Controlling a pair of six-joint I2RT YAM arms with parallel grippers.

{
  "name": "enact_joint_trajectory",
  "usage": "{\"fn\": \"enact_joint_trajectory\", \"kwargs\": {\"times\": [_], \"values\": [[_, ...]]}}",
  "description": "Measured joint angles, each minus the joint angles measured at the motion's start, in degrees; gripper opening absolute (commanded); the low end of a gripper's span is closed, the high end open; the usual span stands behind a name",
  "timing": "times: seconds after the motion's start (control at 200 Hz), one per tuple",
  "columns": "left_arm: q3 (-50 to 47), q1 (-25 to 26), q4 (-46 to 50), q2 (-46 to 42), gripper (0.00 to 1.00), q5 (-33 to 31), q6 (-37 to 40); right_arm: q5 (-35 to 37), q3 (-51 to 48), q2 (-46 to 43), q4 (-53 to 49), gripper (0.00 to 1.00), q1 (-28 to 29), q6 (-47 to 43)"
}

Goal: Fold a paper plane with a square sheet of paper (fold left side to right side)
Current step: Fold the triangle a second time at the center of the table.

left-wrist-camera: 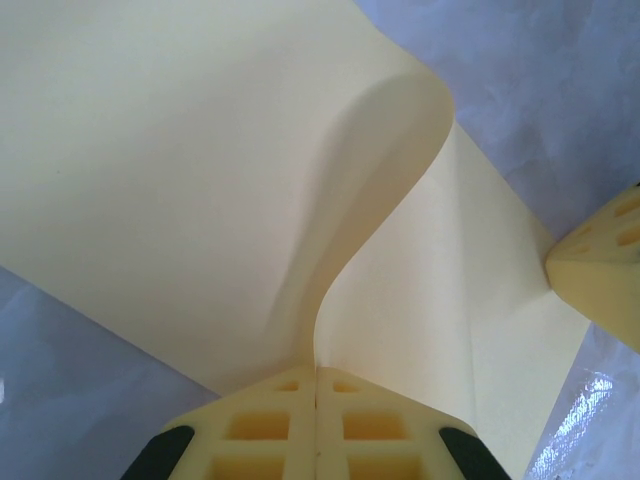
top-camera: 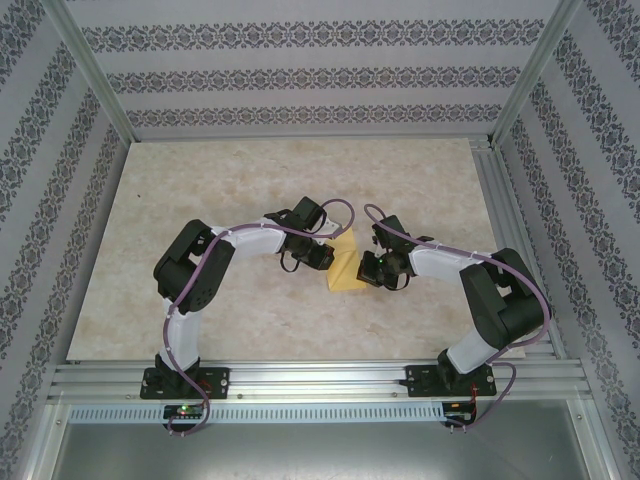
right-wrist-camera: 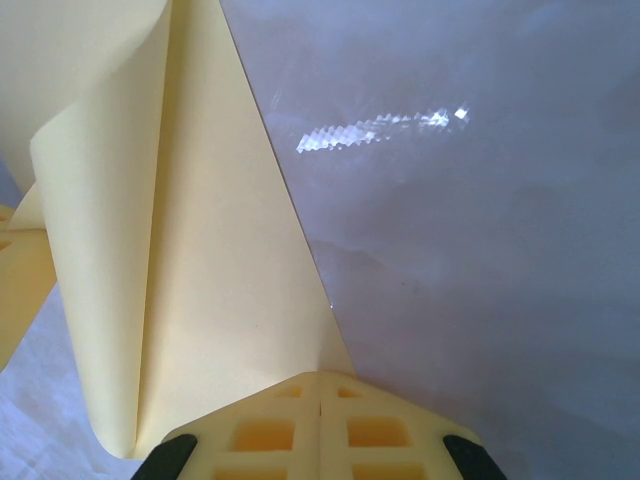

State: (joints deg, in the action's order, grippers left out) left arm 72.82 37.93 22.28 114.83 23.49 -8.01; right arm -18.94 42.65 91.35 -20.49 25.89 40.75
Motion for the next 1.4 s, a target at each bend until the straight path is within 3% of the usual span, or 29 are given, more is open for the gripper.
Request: {"fn": "enact_joint_trajectory", "kwargs": {"times": [0.3,0.694,0.794,0.974,1.399], "values": [[0.0,0.0,0.0,0.1,0.08,-0.2,0.0,0.0,0.0,0.0,-0.1,0.11,0.0,0.0],[0.0,0.0,-0.1,0.5,0.08,-0.2,0.0,1.1,1.5,-4.1,-3.1,0.24,0.0,0.0],[0.0,0.0,-0.1,0.5,0.08,-0.2,0.0,1.3,2.0,-5.9,-3.4,0.22,0.0,0.0],[0.0,0.0,-0.1,0.5,0.08,-0.2,0.0,0.9,2.3,-5.9,-2.9,0.09,0.0,0.5],[0.0,0.0,-0.2,0.5,0.08,0.1,0.0,0.9,1.8,1.1,-1.4,0.09,0.7,1.3]]}}
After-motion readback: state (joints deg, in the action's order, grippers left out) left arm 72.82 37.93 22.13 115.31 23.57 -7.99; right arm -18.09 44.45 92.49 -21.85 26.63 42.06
